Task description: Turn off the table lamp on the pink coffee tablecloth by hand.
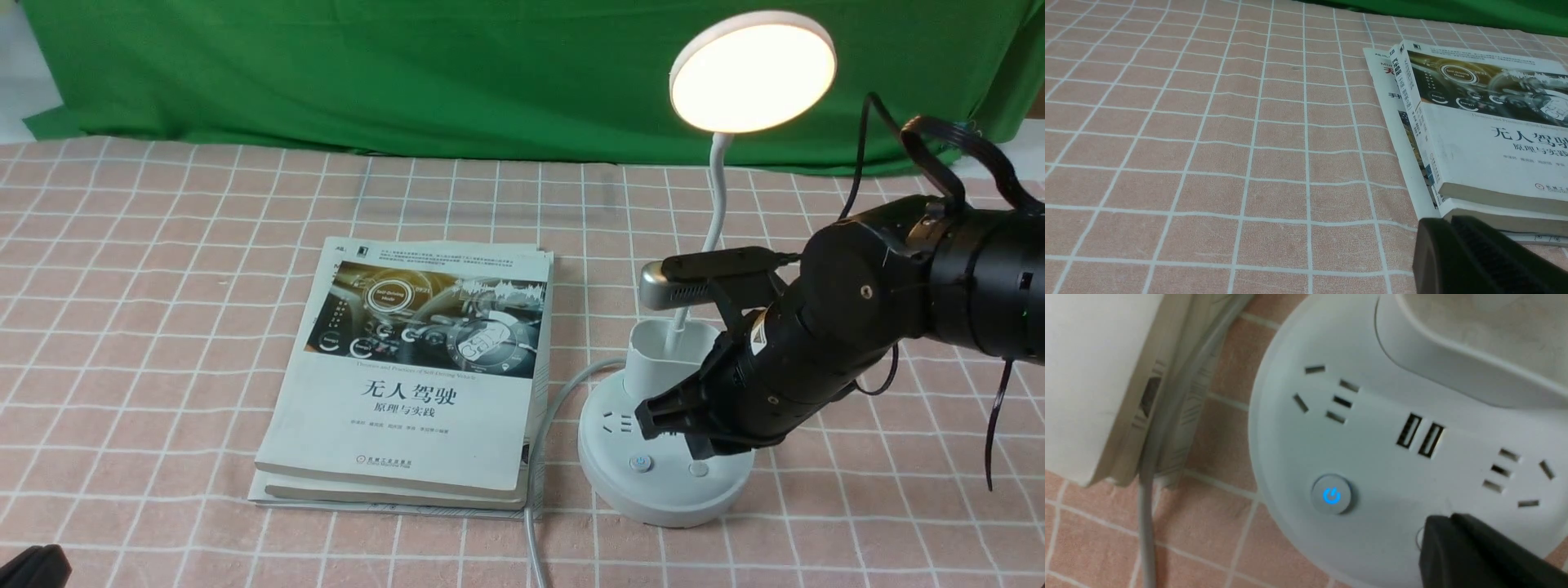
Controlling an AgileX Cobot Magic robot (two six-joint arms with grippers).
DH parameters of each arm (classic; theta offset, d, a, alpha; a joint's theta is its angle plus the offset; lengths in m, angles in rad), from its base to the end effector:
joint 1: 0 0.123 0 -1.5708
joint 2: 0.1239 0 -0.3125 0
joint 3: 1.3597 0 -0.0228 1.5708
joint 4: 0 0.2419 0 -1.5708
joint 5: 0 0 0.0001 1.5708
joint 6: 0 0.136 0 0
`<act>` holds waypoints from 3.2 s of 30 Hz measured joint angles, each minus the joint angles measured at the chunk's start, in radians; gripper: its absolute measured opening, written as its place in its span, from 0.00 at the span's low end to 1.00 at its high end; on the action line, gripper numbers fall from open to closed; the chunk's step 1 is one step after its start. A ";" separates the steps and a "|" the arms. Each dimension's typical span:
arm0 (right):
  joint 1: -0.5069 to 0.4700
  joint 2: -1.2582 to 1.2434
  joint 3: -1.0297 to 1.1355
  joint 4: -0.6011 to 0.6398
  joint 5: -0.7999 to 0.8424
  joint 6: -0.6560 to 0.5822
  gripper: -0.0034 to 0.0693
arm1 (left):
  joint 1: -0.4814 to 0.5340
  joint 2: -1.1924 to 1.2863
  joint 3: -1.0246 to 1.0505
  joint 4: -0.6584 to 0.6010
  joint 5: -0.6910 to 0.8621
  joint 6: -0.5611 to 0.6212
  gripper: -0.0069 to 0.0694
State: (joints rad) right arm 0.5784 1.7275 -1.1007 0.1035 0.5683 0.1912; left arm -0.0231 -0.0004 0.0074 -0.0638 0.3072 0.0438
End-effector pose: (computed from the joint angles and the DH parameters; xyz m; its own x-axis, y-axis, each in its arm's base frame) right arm 0.3029 0.2068 0.1972 -0.8753 -0.2436 -0.4178 -0.3392 0.9250 0.1711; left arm 0.0616 -0.0041 0.1730 -0.2251 -0.0118 -0.9743 0.0381 0.9991 -0.0209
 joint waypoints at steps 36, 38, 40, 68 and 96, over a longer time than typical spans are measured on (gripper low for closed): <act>0.000 0.057 -0.004 0.000 -0.005 -0.019 0.11 | 0.000 0.000 0.000 0.000 0.000 0.000 0.10; 0.000 0.050 -0.003 0.000 -0.005 -0.021 0.11 | 0.000 0.000 0.000 0.000 0.000 0.000 0.10; 0.000 0.027 0.002 0.000 -0.006 -0.022 0.11 | 0.000 0.000 0.000 0.000 0.000 0.000 0.10; 0.000 0.049 -0.007 -0.001 -0.010 -0.029 0.11 | 0.000 0.000 0.000 0.000 0.000 0.000 0.10; 0.000 -0.694 0.262 -0.009 0.063 -0.097 0.16 | 0.000 0.000 0.000 0.000 0.000 0.000 0.10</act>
State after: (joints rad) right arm 0.5784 1.0333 -0.8385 0.0946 0.6316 0.0937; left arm -0.0231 -0.0004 0.0074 -0.0638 0.3072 0.0438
